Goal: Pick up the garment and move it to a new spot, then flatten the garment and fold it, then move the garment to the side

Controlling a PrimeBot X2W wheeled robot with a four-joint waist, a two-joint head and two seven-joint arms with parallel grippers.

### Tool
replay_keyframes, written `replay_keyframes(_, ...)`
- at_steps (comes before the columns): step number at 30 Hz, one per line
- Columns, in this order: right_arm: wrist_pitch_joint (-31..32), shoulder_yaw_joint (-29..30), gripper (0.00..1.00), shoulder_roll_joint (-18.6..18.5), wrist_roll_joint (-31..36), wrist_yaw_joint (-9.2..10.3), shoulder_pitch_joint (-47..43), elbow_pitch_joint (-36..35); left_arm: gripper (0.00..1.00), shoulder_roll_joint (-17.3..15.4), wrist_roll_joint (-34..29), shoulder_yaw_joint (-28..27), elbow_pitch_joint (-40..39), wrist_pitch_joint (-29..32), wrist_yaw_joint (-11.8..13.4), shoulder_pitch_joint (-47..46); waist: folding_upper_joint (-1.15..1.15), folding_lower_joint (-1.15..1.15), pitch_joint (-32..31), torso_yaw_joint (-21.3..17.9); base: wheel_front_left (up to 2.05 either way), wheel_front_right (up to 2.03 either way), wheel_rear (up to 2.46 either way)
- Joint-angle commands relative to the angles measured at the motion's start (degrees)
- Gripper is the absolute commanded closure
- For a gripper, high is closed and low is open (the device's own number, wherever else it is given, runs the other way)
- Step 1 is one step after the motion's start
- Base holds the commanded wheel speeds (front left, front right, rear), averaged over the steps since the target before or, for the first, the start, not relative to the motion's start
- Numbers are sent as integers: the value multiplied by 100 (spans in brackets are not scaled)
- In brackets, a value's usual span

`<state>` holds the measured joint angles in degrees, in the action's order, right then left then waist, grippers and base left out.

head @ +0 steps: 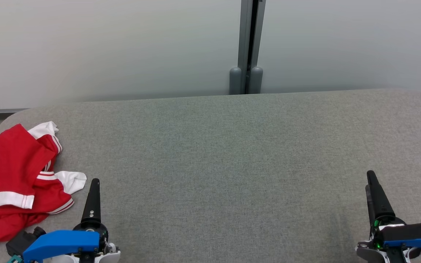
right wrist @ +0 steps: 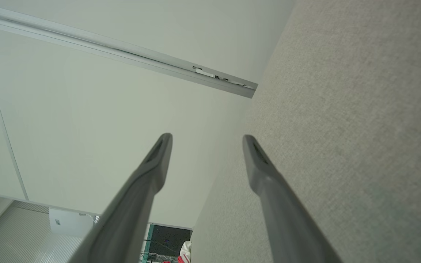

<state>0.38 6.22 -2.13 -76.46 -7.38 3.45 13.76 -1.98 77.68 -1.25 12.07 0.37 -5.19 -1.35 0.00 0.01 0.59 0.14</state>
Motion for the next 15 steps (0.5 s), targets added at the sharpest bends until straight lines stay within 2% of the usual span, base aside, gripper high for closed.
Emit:
replay_keyframes(1, -75, 15, 0, -34, 350, -5, 9, -201, 0, -47, -330, 95, -180, -75, 57, -150, 0, -1, 5, 2, 0, 0, 0)
replay_keyframes(15, -358, -201, 0, -46, 2047, -7, -153, -609, 0, -60, -2172, 496, -370, -356, 275, -164, 0, -1, 23, 7, 0, 0, 0)
